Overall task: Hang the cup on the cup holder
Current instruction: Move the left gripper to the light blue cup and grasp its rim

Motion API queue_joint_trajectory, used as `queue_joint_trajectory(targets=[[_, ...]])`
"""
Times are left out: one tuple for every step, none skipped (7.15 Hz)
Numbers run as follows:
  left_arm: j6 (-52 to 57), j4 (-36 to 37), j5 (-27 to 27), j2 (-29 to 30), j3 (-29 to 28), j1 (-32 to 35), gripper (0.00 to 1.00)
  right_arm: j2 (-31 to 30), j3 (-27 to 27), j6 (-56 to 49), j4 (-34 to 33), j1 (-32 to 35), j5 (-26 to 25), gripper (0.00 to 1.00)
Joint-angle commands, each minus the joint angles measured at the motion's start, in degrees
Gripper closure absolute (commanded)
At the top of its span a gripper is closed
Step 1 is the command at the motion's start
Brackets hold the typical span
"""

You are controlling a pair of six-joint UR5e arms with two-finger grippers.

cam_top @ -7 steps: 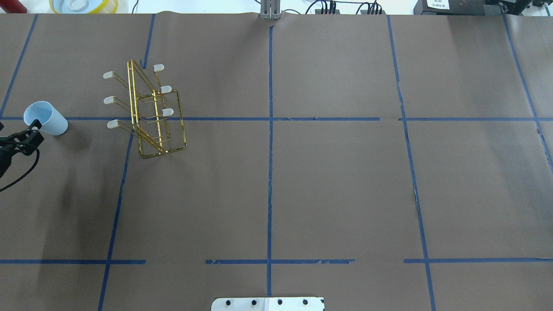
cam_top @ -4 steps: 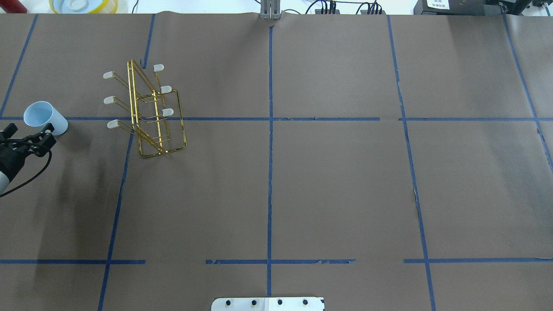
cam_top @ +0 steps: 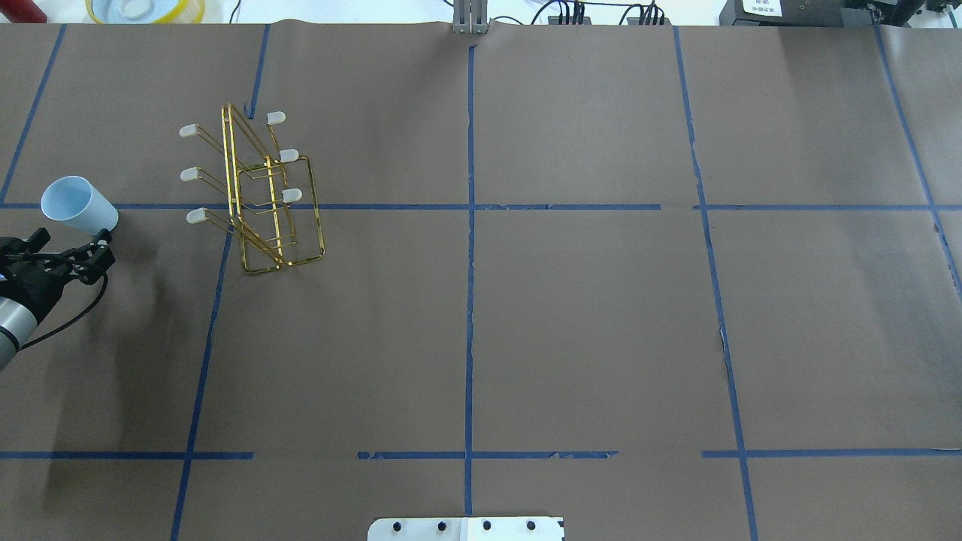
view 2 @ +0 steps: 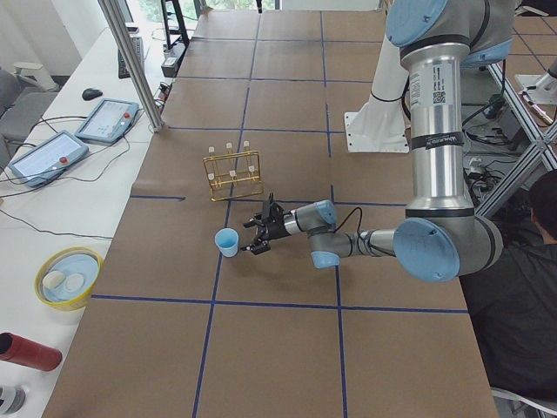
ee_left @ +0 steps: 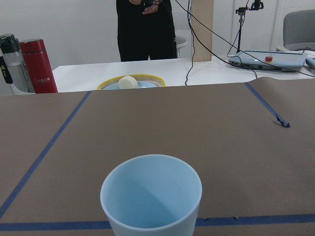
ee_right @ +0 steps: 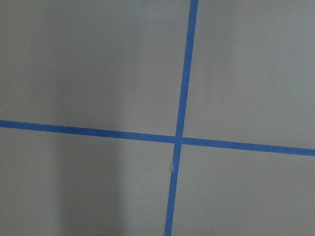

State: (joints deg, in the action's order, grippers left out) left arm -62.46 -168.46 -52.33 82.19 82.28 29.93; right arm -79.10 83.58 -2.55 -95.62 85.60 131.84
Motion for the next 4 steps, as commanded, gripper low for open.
queue_joint_trajectory(targets=[[0.06,-0.11,-3.63,0.25,-0.98,2.04,0.00,0.00,0.00,0.00,0.00,0.00,0.00,0.00],[0.06,-0.12,-4.53,0.77,-1.33,2.67,0.00,0.00,0.00,0.00,0.00,0.00,0.00,0.00],[-0.03,-0.03,-5.32,1.91,-2.55,3.72,0.00,0.00,0.00,0.00,0.00,0.00,0.00,0.00],[0.06,-0.03,-7.85,4.01,-3.87,5.99,0.00,0.00,0.00,0.00,0.00,0.00,0.00,0.00]])
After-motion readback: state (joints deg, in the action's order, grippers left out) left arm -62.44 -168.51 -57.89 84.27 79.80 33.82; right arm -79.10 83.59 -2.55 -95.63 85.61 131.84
